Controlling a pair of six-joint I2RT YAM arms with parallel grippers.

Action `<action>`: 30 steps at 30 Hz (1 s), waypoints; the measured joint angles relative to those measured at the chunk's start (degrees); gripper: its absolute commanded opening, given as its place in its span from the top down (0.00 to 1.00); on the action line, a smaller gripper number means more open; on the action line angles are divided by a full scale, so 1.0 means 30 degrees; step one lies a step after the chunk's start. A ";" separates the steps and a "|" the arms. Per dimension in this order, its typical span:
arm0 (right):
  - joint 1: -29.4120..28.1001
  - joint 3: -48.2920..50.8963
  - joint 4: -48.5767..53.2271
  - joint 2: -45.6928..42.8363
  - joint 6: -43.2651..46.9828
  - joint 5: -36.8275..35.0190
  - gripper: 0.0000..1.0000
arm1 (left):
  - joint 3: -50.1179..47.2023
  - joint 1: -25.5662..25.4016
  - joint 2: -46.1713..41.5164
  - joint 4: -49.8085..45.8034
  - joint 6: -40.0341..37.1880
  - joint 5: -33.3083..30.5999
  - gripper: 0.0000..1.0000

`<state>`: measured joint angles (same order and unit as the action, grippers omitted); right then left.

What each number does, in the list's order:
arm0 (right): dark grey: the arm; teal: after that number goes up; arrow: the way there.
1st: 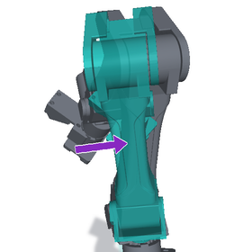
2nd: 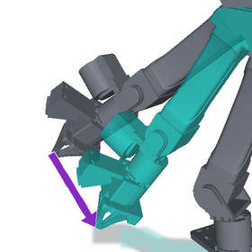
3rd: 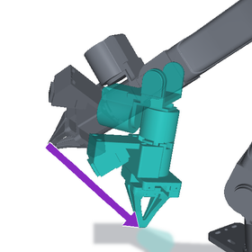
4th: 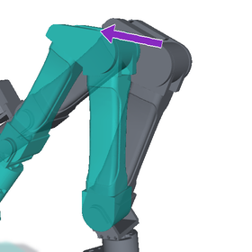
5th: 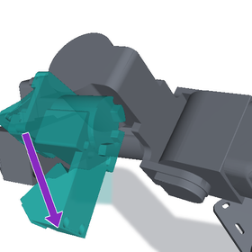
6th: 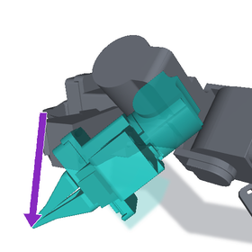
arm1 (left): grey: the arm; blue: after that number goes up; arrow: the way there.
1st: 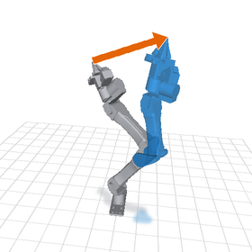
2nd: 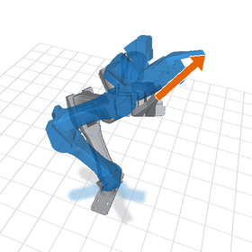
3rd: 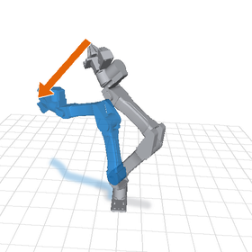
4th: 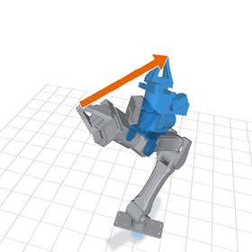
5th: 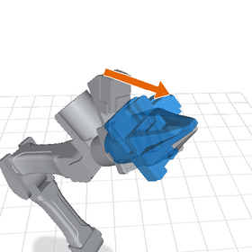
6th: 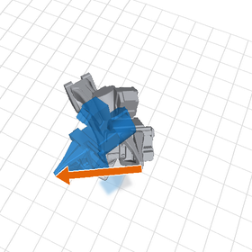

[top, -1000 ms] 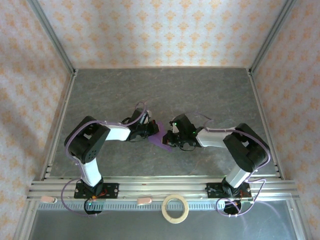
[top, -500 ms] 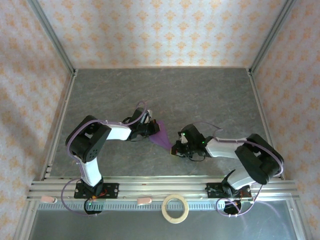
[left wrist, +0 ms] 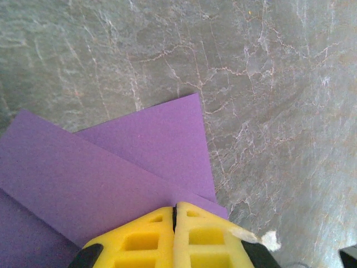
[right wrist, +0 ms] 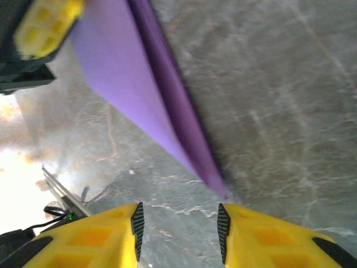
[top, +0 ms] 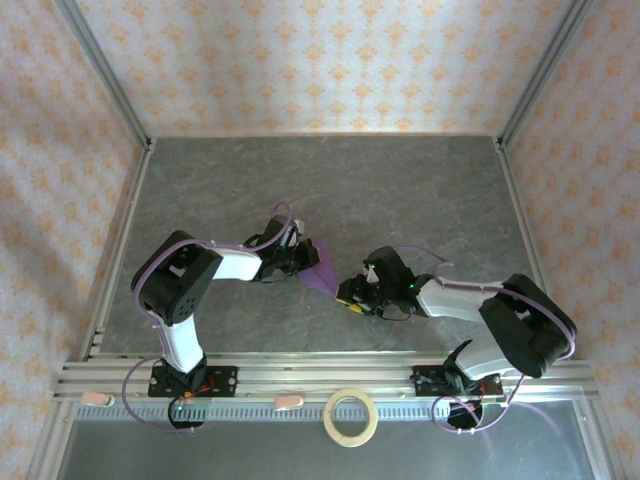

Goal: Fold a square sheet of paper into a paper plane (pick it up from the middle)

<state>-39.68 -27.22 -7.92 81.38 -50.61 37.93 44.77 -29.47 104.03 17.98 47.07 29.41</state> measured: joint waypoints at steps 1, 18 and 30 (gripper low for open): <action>0.0000 0.0000 0.0007 0.0124 -0.0022 -0.0007 0.58 | 0.0000 0.0000 0.0000 0.0000 0.0000 0.0015 1.00; 0.0000 -0.0051 -0.2215 0.0495 -0.1282 -0.0321 0.59 | -0.0036 0.0000 0.0000 -0.0197 0.0146 0.1246 1.00; 0.0000 -0.0051 -0.3657 0.0415 -0.1275 -0.0153 0.66 | -0.0066 0.0000 0.0000 -0.0182 0.0342 0.1304 1.00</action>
<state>-39.68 -27.38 -18.90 82.63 -54.43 37.47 44.58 -29.47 104.03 17.43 48.10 33.32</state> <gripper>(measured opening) 0.370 0.062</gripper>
